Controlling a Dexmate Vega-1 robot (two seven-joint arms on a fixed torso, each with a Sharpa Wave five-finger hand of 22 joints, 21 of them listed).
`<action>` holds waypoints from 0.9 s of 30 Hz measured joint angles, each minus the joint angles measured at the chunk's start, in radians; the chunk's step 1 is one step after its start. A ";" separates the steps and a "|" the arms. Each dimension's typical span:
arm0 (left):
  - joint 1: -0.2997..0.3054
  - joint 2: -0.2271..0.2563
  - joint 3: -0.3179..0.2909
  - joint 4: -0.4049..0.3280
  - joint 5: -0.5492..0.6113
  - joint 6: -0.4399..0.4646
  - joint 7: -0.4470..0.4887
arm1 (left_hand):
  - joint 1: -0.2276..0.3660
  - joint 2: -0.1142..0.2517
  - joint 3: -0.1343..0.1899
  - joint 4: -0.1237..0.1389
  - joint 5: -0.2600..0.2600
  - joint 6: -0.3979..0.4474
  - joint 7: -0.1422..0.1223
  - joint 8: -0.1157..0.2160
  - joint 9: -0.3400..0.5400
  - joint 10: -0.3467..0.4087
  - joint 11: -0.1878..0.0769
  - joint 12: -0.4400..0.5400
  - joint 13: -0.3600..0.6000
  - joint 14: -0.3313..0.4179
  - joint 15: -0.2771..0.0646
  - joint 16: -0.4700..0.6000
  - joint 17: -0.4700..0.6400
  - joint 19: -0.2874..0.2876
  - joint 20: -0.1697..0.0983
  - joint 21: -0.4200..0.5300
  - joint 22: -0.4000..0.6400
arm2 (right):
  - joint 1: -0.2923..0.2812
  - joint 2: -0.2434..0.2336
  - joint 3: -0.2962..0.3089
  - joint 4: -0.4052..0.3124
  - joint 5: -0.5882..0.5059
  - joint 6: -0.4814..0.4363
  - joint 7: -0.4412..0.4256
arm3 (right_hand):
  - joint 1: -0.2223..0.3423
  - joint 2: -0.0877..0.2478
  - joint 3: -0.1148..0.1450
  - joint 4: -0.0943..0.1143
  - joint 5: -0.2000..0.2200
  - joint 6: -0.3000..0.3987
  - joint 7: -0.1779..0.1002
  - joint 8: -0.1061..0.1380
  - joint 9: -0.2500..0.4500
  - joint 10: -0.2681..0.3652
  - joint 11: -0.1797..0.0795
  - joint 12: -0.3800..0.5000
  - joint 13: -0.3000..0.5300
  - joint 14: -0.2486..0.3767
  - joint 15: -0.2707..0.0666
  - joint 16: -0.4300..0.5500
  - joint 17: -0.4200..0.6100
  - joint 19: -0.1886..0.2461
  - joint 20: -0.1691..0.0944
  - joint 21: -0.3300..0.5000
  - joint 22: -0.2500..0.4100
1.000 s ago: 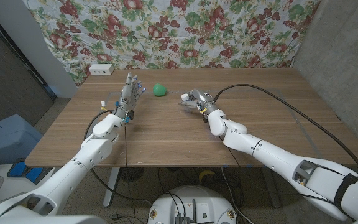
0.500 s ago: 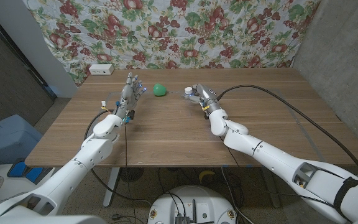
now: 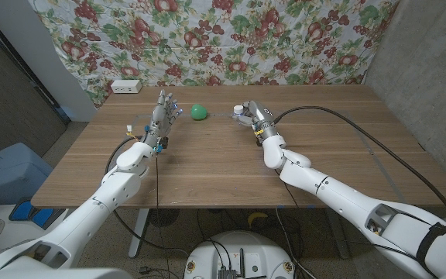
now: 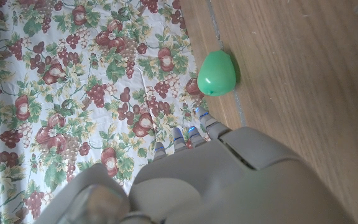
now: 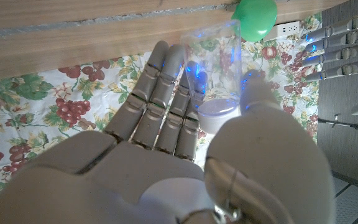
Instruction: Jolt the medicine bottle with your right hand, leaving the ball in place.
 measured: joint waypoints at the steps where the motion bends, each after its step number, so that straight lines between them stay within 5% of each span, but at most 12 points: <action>1: 0.000 0.000 0.000 -0.001 0.000 0.000 0.000 | 0.000 0.000 0.000 0.000 0.000 0.000 0.000 0.000 0.000 0.000 0.000 0.000 0.000 0.000 0.000 0.000 0.000 0.000 0.000 0.000 0.000 | -0.001 -0.001 0.002 -0.002 0.001 0.000 -0.003 | 0.000 0.000 0.000 0.000 0.000 0.000 0.000 0.000 0.000 0.000 0.000 -0.002 0.001 0.006 0.005 0.003 0.007 0.004 0.004 0.009 0.000; 8: 0.004 0.001 0.000 -0.005 0.001 -0.001 0.002 | 0.000 0.000 0.000 0.000 0.000 0.000 0.000 0.000 0.000 0.000 0.000 0.000 0.000 0.000 0.000 0.000 0.000 0.000 0.000 0.000 0.000 | -0.005 -0.007 0.018 -0.010 0.009 0.003 -0.015 | 0.008 -0.008 0.000 0.000 0.000 0.000 0.000 0.000 0.000 0.011 0.000 -0.014 0.005 0.030 -0.002 0.009 0.023 0.018 -0.004 0.037 0.008; 17: 0.007 0.001 0.000 -0.009 0.002 -0.003 0.003 | 0.000 0.000 0.000 0.000 0.000 0.000 0.000 0.000 0.000 0.000 0.000 0.000 0.000 0.000 0.000 0.000 0.000 0.000 0.000 0.000 0.000 | -0.012 -0.015 0.050 -0.015 0.058 0.032 -0.005 | 0.024 -0.024 0.000 0.000 0.000 0.006 0.019 0.000 0.000 0.026 0.009 -0.022 0.008 0.044 0.012 -0.001 0.050 -0.042 0.009 0.058 0.014; 27: 0.009 0.002 -0.001 -0.012 0.003 -0.005 0.005 | 0.000 0.000 0.000 0.000 0.000 0.000 0.000 0.000 0.000 0.000 0.000 0.000 0.000 0.000 0.000 0.000 0.000 0.000 0.000 0.000 0.000 | -0.021 -0.025 0.087 -0.024 0.118 0.063 0.017 | 0.034 -0.034 0.000 0.000 0.000 0.017 0.029 0.004 0.000 0.038 0.020 -0.041 -0.004 0.057 0.025 0.007 0.064 -0.050 0.016 0.085 0.014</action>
